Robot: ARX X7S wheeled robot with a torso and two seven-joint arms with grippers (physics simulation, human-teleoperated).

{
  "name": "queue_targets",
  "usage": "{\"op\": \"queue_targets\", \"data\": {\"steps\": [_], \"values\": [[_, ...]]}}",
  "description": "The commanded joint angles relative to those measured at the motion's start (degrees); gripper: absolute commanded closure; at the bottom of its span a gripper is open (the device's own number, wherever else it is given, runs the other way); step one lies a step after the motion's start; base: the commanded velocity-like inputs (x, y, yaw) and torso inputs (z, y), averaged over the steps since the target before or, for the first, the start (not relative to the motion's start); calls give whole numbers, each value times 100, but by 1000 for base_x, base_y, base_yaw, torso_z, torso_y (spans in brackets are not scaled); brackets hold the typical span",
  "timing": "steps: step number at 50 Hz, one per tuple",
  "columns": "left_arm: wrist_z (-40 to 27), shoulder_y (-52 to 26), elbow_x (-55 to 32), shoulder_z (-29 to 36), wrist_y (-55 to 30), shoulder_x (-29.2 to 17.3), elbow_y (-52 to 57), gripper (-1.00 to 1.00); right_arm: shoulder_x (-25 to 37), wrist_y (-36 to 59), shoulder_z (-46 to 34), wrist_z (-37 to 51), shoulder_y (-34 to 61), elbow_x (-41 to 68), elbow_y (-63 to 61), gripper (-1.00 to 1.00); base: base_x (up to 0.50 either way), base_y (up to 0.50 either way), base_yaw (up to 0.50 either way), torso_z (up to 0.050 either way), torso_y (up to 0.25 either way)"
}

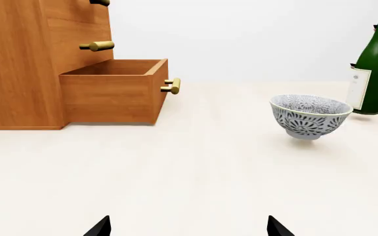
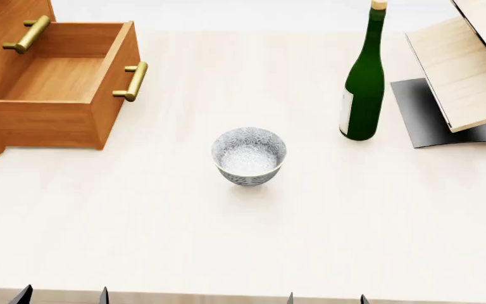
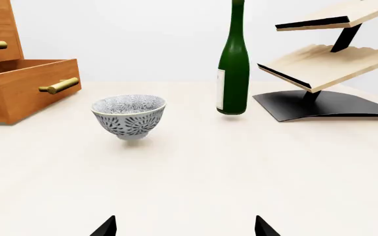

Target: Close the bottom drawer of the cabinet.

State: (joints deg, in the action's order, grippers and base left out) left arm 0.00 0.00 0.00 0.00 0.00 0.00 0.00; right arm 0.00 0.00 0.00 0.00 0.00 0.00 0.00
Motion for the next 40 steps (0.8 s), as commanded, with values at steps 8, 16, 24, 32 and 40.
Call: {"op": "queue_targets", "data": {"steps": [8,16,24,32,40], "values": [[-353,-29,-283,172,-13,-204,-30,-100,154,144,-223,530,-6,251,-25,-100,0,0,0,0,0],[-329,205,-166,363,-94,-456,646,-100,408,1529,-493,551,70,161,-1057,-100,0,0,0,0,0],[-481,220,-58,312,-723,-676,1473,-100,677,2323,-547,443,239,217,-1765,-100,0,0,0,0,0],[-552,64,-50,246,-1274,-815,2116,-100,740,3115,-480,476,624,333,-2126,-100,0,0,0,0,0],[-651,-80,-61,222,-1652,-860,2687,-100,777,3286,-362,548,689,435,-2393,-100,0,0,0,0,0]]}}
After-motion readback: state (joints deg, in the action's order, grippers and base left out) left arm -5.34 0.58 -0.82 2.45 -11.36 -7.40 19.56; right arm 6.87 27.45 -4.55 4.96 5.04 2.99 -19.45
